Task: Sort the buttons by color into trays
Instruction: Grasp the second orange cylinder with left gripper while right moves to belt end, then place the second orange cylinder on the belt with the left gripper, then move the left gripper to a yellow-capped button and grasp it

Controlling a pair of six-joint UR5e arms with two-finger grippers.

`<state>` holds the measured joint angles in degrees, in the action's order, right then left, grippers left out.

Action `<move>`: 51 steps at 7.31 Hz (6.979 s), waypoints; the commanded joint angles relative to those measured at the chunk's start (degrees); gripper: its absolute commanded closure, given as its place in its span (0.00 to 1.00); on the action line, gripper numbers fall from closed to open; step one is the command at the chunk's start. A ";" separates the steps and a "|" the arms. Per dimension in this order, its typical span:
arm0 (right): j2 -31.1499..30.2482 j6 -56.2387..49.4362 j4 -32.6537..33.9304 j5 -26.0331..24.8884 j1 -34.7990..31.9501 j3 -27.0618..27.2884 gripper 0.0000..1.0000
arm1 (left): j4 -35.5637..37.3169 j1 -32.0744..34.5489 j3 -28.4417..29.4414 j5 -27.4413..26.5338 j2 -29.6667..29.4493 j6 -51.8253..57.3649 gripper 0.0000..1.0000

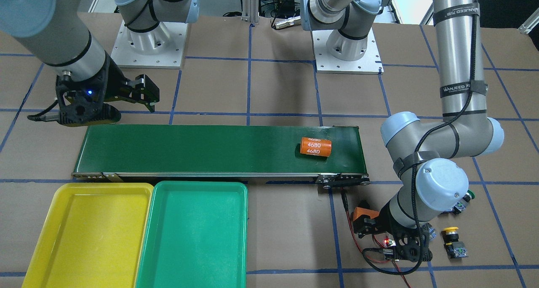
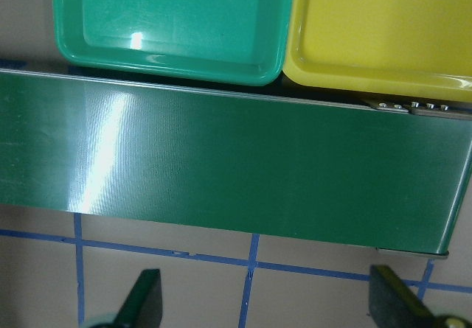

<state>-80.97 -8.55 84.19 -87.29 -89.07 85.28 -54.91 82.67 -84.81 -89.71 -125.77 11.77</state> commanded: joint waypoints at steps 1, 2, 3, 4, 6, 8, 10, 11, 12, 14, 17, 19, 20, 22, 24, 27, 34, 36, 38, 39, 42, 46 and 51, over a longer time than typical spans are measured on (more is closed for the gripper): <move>4.13 -10.09 0.62 0.10 -0.49 0.50 0.00 | -1.41 -0.84 -0.10 0.67 -0.44 0.36 0.00; 5.28 -21.31 0.89 0.19 -0.49 1.20 0.00 | -1.77 -0.84 -0.18 0.85 -0.61 0.27 0.00; 5.12 -26.73 4.20 -0.68 0.20 3.46 0.00 | -1.95 -0.49 -0.53 0.76 -0.61 0.27 0.00; 4.68 -34.87 9.02 -1.47 1.17 7.14 0.01 | -3.69 -0.14 -0.36 0.59 -0.61 0.45 0.00; 1.27 -47.72 18.95 -2.70 4.58 16.27 0.02 | -5.38 0.04 0.16 0.23 -0.96 4.99 0.00; -0.85 -70.44 29.67 -1.48 13.43 24.89 0.03 | -6.60 0.13 -0.36 -0.20 -1.05 7.82 0.00; -0.95 -87.17 33.67 2.20 18.91 27.48 0.03 | -7.05 0.30 -0.45 -1.70 -1.23 10.03 0.00; -0.95 -93.69 36.46 2.04 19.02 27.66 0.04 | -7.22 0.30 -0.45 -1.70 -1.31 10.11 0.00; -1.12 -97.32 36.83 2.21 19.02 28.18 0.04 | -7.57 0.30 -0.36 -1.44 -1.23 10.12 0.00; -5.14 -99.55 36.49 3.78 18.67 31.68 0.04 | -8.54 0.39 0.60 -0.48 -1.14 9.85 0.65; -8.42 -100.34 37.01 4.94 15.78 35.22 0.00 | -9.42 0.04 0.78 0.50 0.79 9.24 1.00; -7.20 -100.79 40.34 4.41 14.45 35.48 0.00 | -14.82 0.04 2.00 0.58 4.55 7.76 1.00; -6.93 -100.61 40.53 4.24 13.40 35.48 0.00 | -20.79 0.21 1.49 1.37 8.40 3.13 1.00; -6.75 -99.74 41.66 2.58 9.11 35.13 0.00 | -24.98 0.48 -5.76 5.15 15.79 -0.41 1.00; -4.82 -94.91 44.83 -0.06 6.72 35.13 0.00 | -23.84 0.48 -13.86 4.98 19.68 -1.83 1.00; -4.64 -95.60 44.92 -0.07 6.54 35.48 0.00 | -23.92 0.48 -15.30 4.98 18.73 -0.79 0.81; -4.11 -95.07 45.10 -0.25 6.62 37.06 0.00 | -24.01 0.83 -16.10 5.07 20.91 -0.26 0.00; -4.11 -95.07 45.01 -0.25 6.62 37.06 0.00 | -27.50 -0.30 -9.37 4.28 23.20 -0.26 0.00; -4.11 -95.07 45.01 -0.25 6.54 37.06 0.00 | -30.34 -3.19 -1.36 1.13 21.38 -0.17 0.00; -4.11 -95.07 45.01 -0.25 6.54 37.06 0.00 | -28.95 -5.47 -0.02 1.37 20.06 -0.17 0.00; -4.11 -95.07 45.01 -0.25 6.62 37.06 0.00 | -22.09 -11.99 -0.63 1.38 14.79 0.36 0.00; -4.11 -95.07 45.01 -0.25 6.62 37.15 0.00 | -10.48 -12.44 0.07 1.46 6.44 0.54 0.00; -4.11 -95.07 45.01 -0.25 6.62 37.15 0.00 | -3.36 -13.50 -0.97 2.08 0.98 -9.61 0.00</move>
<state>-85.00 -103.62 129.20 -87.54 -82.44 122.41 -58.62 69.17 -85.47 -87.81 -123.69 7.12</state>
